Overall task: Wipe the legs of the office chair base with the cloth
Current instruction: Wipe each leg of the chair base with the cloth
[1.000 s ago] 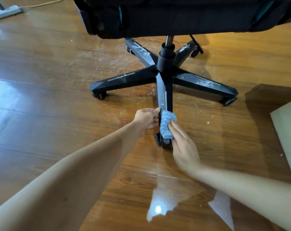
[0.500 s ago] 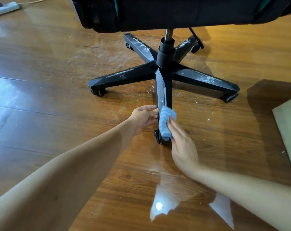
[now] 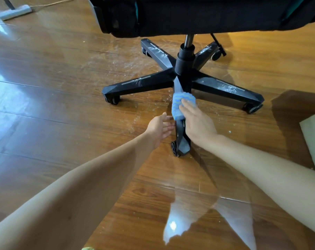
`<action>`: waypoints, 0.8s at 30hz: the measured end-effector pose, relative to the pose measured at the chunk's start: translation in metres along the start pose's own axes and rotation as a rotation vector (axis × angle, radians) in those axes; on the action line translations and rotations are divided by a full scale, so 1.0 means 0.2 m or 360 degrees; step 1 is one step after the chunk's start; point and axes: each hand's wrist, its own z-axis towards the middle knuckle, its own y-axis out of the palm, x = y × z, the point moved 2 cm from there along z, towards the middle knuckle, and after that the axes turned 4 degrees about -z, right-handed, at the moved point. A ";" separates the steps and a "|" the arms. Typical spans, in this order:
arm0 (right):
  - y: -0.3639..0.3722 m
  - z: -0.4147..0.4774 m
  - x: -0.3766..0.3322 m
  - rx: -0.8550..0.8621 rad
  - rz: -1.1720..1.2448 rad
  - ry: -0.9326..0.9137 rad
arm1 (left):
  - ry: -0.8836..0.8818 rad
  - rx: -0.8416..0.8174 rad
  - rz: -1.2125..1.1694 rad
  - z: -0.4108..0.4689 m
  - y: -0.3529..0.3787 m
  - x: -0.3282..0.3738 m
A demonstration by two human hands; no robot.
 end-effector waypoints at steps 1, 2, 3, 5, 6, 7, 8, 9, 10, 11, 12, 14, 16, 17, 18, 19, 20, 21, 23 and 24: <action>0.01 -0.09 -0.01 -0.0016 -0.0060 -0.0129 | 0.0028 0.0046 -0.0001 0.00 0.00 0.00; 0.02 -0.19 -0.03 -0.0042 -0.0108 -0.0262 | 0.0068 0.0098 -0.0001 0.01 0.00 0.00; 0.03 -0.28 -0.05 -0.0079 -0.0137 -0.0392 | 0.0108 0.0148 -0.0001 0.02 0.00 0.01; 0.03 -0.37 -0.05 -0.0132 -0.0182 -0.0607 | 0.0166 0.0224 0.0034 0.04 0.00 0.01; 0.02 -0.36 -0.03 -0.0159 -0.0221 -0.0677 | 0.0187 0.0245 0.0051 0.04 0.00 0.01; 0.01 -0.31 -0.02 -0.0172 -0.0264 -0.0710 | 0.0196 0.0258 0.0056 0.04 -0.01 0.01; -0.01 -0.24 -0.01 -0.0171 -0.0298 -0.0710 | 0.0196 0.0270 0.0057 0.05 -0.01 0.00; -0.03 -0.15 0.00 -0.0136 -0.0315 -0.0669 | 0.0192 0.0282 0.0053 0.05 -0.02 -0.01; -0.03 -0.05 0.01 -0.0126 -0.0313 -0.0588 | 0.0182 0.0298 0.0048 0.05 -0.03 -0.03; -0.03 0.04 0.01 -0.0140 -0.0311 -0.0508 | 0.0164 0.0321 0.0032 0.04 -0.03 -0.04; -0.03 0.10 0.00 -0.0149 -0.0299 -0.0450 | 0.0146 0.0352 0.0021 0.03 -0.04 -0.05; -0.01 0.11 0.00 -0.0136 -0.0265 -0.0452 | 0.0141 0.0392 0.0059 0.02 -0.04 -0.05; 0.00 -0.03 -0.01 -0.0128 -0.0221 -0.0601 | 0.0176 0.0404 0.0113 0.01 -0.02 -0.03; -0.01 -0.15 -0.02 -0.0136 -0.0178 -0.0720 | 0.0193 0.0405 0.0123 0.01 0.00 -0.02; -0.02 -0.25 -0.02 -0.0170 -0.0126 -0.0844 | 0.0215 0.0401 0.0121 0.02 0.01 -0.01; -0.03 -0.32 -0.02 -0.0214 -0.0092 -0.0974 | 0.0224 0.0395 0.0118 0.02 0.02 -0.01; -0.04 -0.35 0.00 -0.0234 -0.0086 -0.1095 | 0.0233 0.0395 0.0109 0.03 0.03 0.00; -0.04 -0.33 0.02 -0.0259 -0.0083 -0.1175 | 0.0233 0.0399 0.0109 0.03 0.04 0.00; -0.05 -0.19 0.05 -0.0321 -0.0146 -0.1136 | 0.0245 0.0433 0.0128 0.04 0.04 0.00; -0.04 -0.09 0.05 -0.0330 -0.0220 -0.1047 | 0.0259 0.0463 0.0123 0.04 0.04 -0.01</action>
